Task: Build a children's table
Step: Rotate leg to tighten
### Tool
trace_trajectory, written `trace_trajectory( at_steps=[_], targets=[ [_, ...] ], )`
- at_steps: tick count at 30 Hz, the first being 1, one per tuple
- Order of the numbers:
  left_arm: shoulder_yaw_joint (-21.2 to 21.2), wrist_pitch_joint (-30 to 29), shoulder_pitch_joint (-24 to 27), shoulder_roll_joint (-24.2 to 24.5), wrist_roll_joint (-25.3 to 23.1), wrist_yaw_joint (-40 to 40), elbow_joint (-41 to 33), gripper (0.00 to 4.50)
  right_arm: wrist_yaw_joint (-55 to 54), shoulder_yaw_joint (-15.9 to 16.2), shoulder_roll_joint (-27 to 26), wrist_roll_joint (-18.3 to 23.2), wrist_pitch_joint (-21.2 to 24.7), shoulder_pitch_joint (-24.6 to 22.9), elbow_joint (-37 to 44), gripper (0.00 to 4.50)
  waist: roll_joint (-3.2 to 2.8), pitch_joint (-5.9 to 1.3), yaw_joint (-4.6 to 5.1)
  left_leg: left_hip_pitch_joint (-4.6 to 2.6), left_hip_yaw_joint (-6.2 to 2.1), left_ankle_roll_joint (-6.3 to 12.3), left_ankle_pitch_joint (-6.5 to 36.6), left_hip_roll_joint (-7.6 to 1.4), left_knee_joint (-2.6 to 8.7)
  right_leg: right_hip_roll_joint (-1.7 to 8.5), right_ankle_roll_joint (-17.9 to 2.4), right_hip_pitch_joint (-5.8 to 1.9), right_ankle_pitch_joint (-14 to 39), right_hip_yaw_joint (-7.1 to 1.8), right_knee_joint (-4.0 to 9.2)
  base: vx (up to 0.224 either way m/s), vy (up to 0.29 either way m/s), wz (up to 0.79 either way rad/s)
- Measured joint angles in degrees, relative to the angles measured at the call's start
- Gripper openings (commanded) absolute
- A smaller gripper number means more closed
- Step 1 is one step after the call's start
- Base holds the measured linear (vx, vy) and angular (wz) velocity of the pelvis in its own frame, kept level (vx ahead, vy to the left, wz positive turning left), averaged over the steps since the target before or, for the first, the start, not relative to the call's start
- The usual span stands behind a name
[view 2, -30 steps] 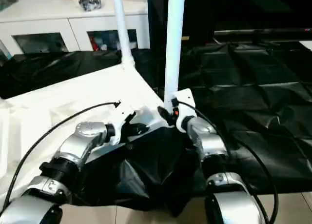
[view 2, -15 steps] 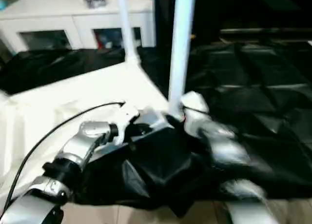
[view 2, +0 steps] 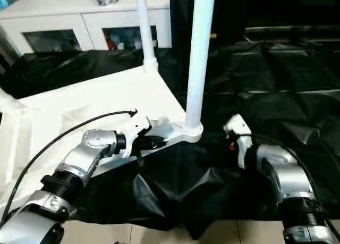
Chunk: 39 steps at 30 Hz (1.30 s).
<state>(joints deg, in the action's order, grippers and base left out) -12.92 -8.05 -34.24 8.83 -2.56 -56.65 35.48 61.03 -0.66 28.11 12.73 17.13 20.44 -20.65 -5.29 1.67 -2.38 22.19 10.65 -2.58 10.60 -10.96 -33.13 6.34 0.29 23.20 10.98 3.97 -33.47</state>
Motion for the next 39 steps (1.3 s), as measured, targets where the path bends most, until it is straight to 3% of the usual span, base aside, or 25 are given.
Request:
trace_trajectory(
  at_steps=[6, 9, 16, 24, 35, 39],
  targets=[
    [-2.3, 1.2, 2.1, 3.6, 1.1, -7.6, -3.3, 0.0, -0.2, 1.6, -0.3, -1.5, -2.1, 2.9, -2.2, 4.4, 0.4, 0.26, -1.11, 0.03, 0.01, 0.07, 0.1, -0.05, -0.57, 0.06, 0.0, 0.06, 0.0, -0.07, -0.56, 0.0, 0.0, 0.0],
    [-3.1, 2.1, 2.4, 5.3, 1.7, -10.4, -3.7, 0.0, 1.4, 3.6, -0.1, -2.2, -2.3, 2.9, -1.9, 4.4, 0.7, 0.46, -1.2, 0.01, 0.01, 0.04, 0.0, -0.06, -0.7, 0.06, -0.1, 0.03, 0.0, -0.12, -0.66, 0.0, 0.0, 0.0],
    [-3.2, 2.7, 2.4, 6.9, 1.9, -12.7, -3.7, 0.0, 3.1, 6.4, 0.3, -3.5, -3.0, 3.8, -1.2, 4.4, 0.77, 0.51, -0.76, -0.07, 0.18, 0.04, 0.1, -0.07, -0.81, 0.07, -0.2, -0.02, -0.1, -0.23, -0.69, 0.0, 0.0, 0.0],
    [-3.4, 3.1, 2.4, 8.2, 2.4, -13.5, -3.6, 0.0, 4.5, 9.1, -1.2, -4.6, -4.7, 6.4, -4.9, 3.71, 0.85, 0.53, -0.64, -0.12, 0.19, 0.04, 0.0, -0.14, -0.88, 0.02, -0.2, -0.01, -0.1, -0.21, -0.83, 0.0, 0.0, 0.0],
    [-3.3, 2.7, 2.5, 8.7, 2.8, -12.9, -3.3, 0.0, 5.3, 9.7, -2.6, -4.4, -6.0, 7.2, -7.4, 2.74, 0.92, 0.56, -0.31, -0.19, 0.19, 0.01, 0.0, -0.17, -1.08, 0.03, -0.2, -0.01, -0.1, -0.25, -1.1, 0.0, 0.0, 0.0],
    [-2.8, 1.9, 2.5, 8.4, 3.0, -11.6, -3.0, 0.0, 3.7, 9.4, -3.6, -4.4, -6.1, 7.2, -7.7, 2.64, 0.78, 0.48, 0.03, -0.22, 0.18, -0.07, 0.1, -0.17, -1.13, 0.03, -0.2, -0.04, -0.1, -0.25, -1.14, 0.0, 0.0, 0.0]
  ],
)
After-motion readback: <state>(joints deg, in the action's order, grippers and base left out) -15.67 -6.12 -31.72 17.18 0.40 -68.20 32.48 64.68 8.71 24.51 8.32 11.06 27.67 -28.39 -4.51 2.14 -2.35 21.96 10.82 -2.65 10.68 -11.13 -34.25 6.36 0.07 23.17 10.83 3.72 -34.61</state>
